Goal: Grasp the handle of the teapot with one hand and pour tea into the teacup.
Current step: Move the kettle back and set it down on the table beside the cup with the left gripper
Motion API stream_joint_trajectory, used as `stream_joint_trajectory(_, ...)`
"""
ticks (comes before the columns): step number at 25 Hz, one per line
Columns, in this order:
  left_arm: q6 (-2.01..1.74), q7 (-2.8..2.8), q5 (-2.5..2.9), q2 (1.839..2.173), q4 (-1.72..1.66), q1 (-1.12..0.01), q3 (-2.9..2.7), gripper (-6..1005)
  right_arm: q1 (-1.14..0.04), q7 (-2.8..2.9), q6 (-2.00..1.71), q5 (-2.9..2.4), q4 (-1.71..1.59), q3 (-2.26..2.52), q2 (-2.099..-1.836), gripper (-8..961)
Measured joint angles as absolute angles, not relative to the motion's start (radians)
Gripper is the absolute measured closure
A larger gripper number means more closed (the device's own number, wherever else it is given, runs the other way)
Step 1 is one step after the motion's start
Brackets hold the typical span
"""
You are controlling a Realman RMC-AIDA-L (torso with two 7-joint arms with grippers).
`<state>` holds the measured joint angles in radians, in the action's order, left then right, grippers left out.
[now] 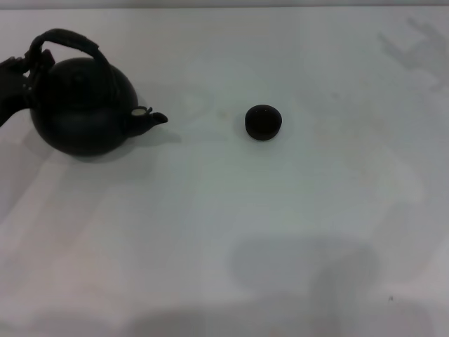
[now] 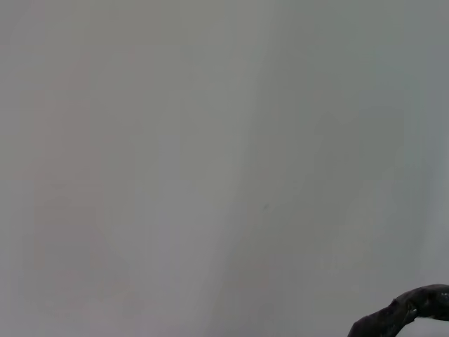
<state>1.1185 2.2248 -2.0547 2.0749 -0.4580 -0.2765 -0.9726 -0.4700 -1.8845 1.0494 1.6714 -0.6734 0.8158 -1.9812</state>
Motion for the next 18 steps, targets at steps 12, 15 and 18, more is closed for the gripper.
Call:
stream_joint_trajectory(12, 1.127, 2.292, -2.093, 2.073, -0.404, -0.264, -0.971, 842, -0.461, -1.88, 1.049, 1.663, -0.67, 0.816, -1.988, 135)
stream_joint_trajectory(15, 1.128, 2.317, -2.094, 2.073, -0.399, -0.264, -0.971, 841, -0.46, -1.88, 1.051, 1.663, -0.661, 0.816, -1.989, 135)
stream_joint_trajectory(18, 1.126, 2.334, -2.094, 2.074, -0.39, -0.265, -0.971, 842, -0.46, -1.879, 1.053, 1.663, -0.661, 0.816, -1.992, 135)
